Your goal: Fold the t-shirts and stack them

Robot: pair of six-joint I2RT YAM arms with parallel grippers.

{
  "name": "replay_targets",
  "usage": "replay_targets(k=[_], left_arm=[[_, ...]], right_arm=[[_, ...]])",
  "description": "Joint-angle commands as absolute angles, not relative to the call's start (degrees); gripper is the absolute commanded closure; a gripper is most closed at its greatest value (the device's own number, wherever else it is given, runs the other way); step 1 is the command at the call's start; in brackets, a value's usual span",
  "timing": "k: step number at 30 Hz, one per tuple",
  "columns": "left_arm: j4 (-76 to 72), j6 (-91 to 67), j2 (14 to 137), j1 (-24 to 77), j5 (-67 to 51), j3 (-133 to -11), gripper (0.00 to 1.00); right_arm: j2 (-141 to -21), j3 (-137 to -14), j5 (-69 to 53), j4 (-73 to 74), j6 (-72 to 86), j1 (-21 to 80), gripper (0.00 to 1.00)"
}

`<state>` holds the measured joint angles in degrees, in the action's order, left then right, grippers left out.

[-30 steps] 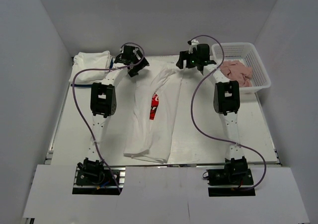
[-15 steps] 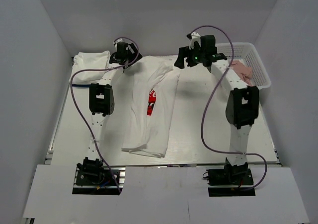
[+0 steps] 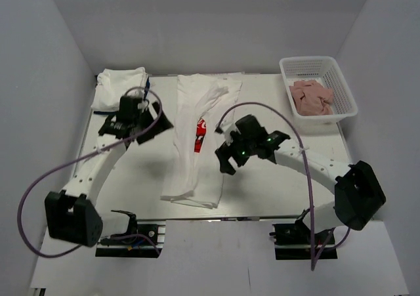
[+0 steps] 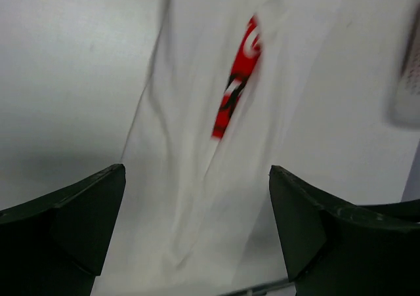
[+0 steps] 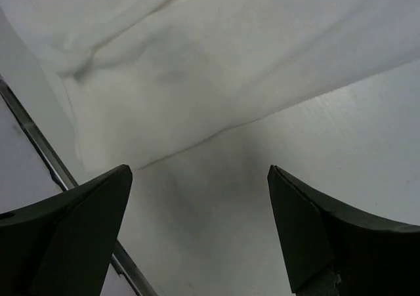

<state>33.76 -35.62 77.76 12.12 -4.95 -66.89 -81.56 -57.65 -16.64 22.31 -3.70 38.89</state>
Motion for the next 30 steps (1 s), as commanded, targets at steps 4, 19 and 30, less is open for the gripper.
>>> replay_targets(k=[4,19,30], left_arm=[[49.99,-39.90,65.23,11.87,-17.21,-41.86,0.07],[44.91,-40.17,61.61,14.67,-23.30,-28.56,0.45],[47.72,-48.07,68.72,15.21,-8.18,-32.51,0.60]], right_arm=[[-79.98,-54.32,-5.81,22.96,-18.89,55.09,0.10],[-90.26,-50.01,-2.64,14.06,-26.01,69.78,0.10],[-92.02,-45.44,-0.79,9.85,-25.75,70.22,0.17]])
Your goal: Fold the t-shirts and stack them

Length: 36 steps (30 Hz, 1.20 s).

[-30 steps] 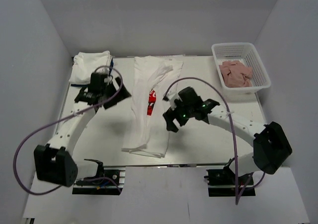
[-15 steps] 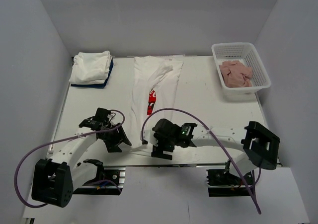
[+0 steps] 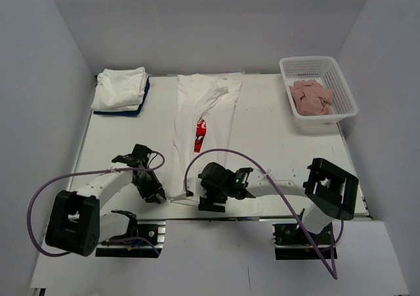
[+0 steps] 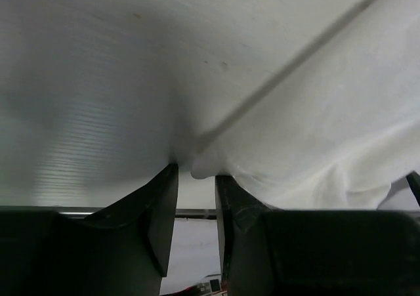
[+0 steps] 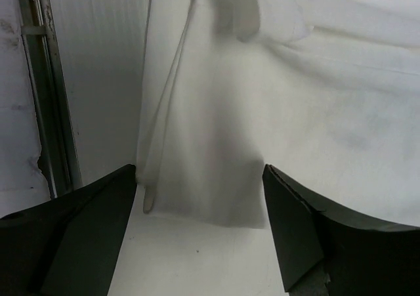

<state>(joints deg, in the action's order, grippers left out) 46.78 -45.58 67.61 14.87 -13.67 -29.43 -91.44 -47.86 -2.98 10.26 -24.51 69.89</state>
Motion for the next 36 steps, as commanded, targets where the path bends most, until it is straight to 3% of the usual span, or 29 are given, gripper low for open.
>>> replay_targets(k=[1,5,10,13,14,19,27,36], left_arm=[[49.03,-48.08,69.43,15.21,-6.26,-33.13,0.60],[48.52,-48.60,68.82,15.21,-5.63,-33.75,0.59],[43.78,-48.44,70.22,14.68,-6.93,-33.22,0.58],[38.77,-46.85,71.45,15.20,-12.12,-31.65,0.81],[37.02,-46.85,71.46,15.21,-14.48,-30.77,1.00],[36.20,-45.26,67.77,15.21,-16.79,-32.24,1.00],[37.00,-44.03,62.58,15.21,-18.98,-40.86,1.00],[33.49,-43.34,72.13,13.97,-16.79,-49.47,1.00]], right_arm=[[-92.02,-45.35,-0.79,9.76,-26.01,70.14,0.19],[-92.20,-45.35,-0.70,9.32,-25.66,70.05,0.30],[-93.43,-45.53,-0.53,8.88,-25.66,70.05,0.56],[-93.78,-45.97,-0.53,8.88,-25.84,69.79,0.76],[-93.87,-46.23,-0.53,9.05,-25.93,69.96,0.80],[-93.61,-46.93,-0.26,8.96,-23.56,69.70,0.98],[-87.29,-47.28,6.85,4.67,-15.03,67.07,1.00],[-86.13,-50.70,13.62,3.16,-14.68,59.51,1.00]])
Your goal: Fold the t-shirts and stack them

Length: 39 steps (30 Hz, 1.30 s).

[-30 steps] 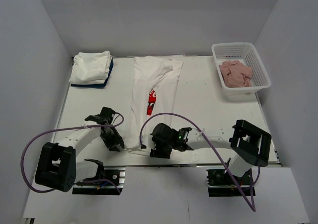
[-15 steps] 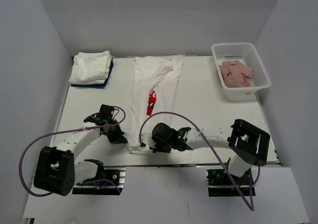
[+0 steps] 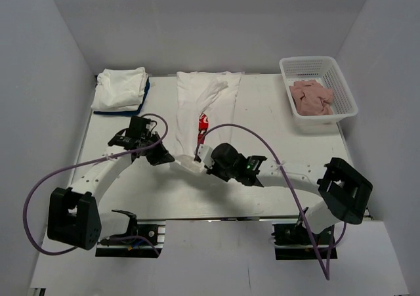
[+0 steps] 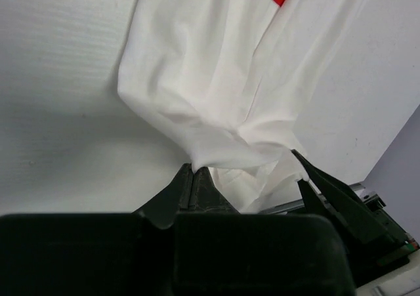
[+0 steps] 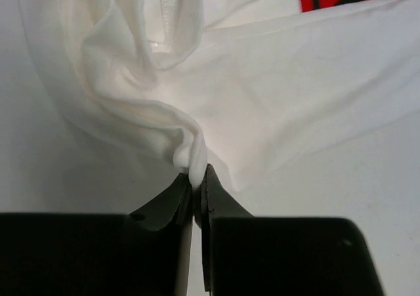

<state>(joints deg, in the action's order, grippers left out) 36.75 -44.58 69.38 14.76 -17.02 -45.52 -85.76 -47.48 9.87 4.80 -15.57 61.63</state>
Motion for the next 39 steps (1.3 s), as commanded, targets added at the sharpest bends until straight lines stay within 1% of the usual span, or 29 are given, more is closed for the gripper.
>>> replay_targets(k=[1,5,7,10,15,22,28,29,32,35,39], left_arm=[[32.96,-43.33,73.55,13.97,-16.79,-50.87,1.00],[31.46,-42.80,80.76,13.97,-17.49,-60.18,1.00],[30.33,-42.19,82.96,13.97,-17.49,-62.65,1.00],[29.71,-42.19,86.30,13.97,-14.77,-68.53,1.00],[30.23,-41.04,91.22,13.97,-11.79,-73.91,1.00],[26.89,-39.38,99.22,13.45,-11.17,-83.39,1.00],[26.37,-38.32,105.80,13.45,-10.55,-89.37,1.00],[26.98,-38.32,106.52,13.45,-9.94,-90.25,1.00],[26.81,-37.79,108.89,13.45,-7.29,-92.37,1.00],[25.49,-36.30,111.17,12.92,-8.34,-94.56,1.00],[23.38,-35.68,116.00,12.92,-12.74,-95.80,1.00]], right_arm=[[-86.39,-51.32,13.62,2.47,-14.85,59.15,1.00],[-88.85,-56.93,14.33,0.79,-16.51,54.59,1.00],[-89.99,-58.70,13.89,1.58,-17.31,53.09,1.00],[-92.19,-63.18,13.45,3.16,-19.06,50.63,1.00],[-95.27,-67.40,12.48,2.73,-21.00,46.50,1.00],[-101.50,-73.73,11.69,1.76,-23.81,41.23,1.00],[-105.73,-79.35,9.23,1.76,-25.40,38.06,1.00],[-106.52,-79.80,8.97,0.02,-25.40,37.71,1.00],[-109.50,-82.17,7.74,1.32,-26.10,36.13,1.00],[-111.17,-83.84,5.81,1.49,-25.93,35.25,1.00],[-113.11,-84.72,5.63,0.62,-25.40,34.54,1.00]])
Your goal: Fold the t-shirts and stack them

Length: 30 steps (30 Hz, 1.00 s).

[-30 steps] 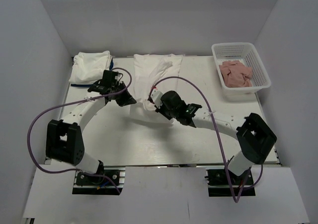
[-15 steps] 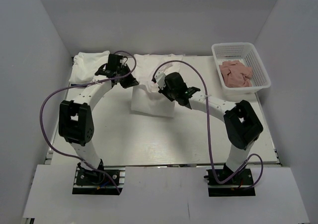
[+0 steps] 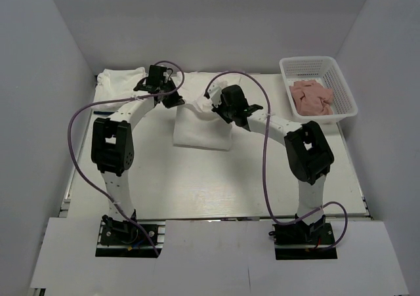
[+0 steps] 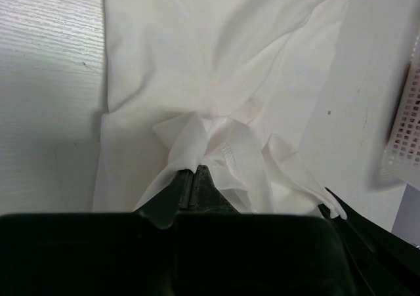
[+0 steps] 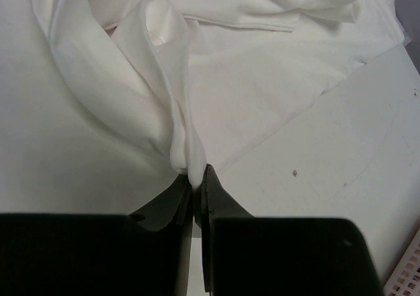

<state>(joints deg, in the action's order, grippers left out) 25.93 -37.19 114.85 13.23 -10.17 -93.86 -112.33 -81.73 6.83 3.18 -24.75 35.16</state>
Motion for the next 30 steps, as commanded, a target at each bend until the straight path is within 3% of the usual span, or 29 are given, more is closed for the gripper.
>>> replay_targets(k=[1,4,6,7,8,9,11,16,22,29,30], left_arm=[[22.86,-35.68,116.02,12.92,-12.74,-95.80,1.00],[22.06,-36.21,117.42,12.92,-12.22,-95.80,1.00],[22.06,-36.21,118.73,12.92,-10.55,-97.20,1.00],[22.06,-36.82,118.74,12.40,-10.02,-97.73,1.00],[22.06,-36.83,119.61,12.39,-10.02,-98.26,1.00],[22.58,-37.35,120.49,12.39,-9.50,-99.48,0.71],[22.59,-37.35,121.02,11.87,-9.49,-101.67,0.02],[24.96,-35.16,118.23,11.34,-10.72,-103.62,0.00],[29.26,-31.91,109.96,11.86,-11.25,-93.80,0.00],[27.44,-30.06,100.47,12.39,-12.82,-72.29,0.00],[26.90,-29.54,99.94,12.39,-12.83,-70.51,0.04]], right_arm=[[-113.72,-85.07,5.45,0.70,-25.31,34.28,0.99],[-115.31,-85.52,5.97,-2.19,-24.26,33.66,0.88],[-116.27,-85.87,6.68,-4.13,-23.56,33.31,0.75],[-117.85,-86.30,6.42,-4.57,-23.64,33.14,0.55],[-118.47,-86.83,6.50,-4.83,-23.29,32.96,0.29],[-119.61,-88.05,7.64,-4.83,-22.42,32.78,0.10],[-120.76,-89.99,8.70,-4.22,-20.67,32.61,0.10],[-115.16,-87.29,11.42,-6.68,-13.90,32.08,0.10],[-108.30,-79.23,14.15,-0.80,2.07,31.82,0.10],[-93.44,-59.43,-3.15,-6.84,9.23,31.90,0.10],[-91.86,-57.06,-4.38,-6.51,8.18,31.90,0.10]])
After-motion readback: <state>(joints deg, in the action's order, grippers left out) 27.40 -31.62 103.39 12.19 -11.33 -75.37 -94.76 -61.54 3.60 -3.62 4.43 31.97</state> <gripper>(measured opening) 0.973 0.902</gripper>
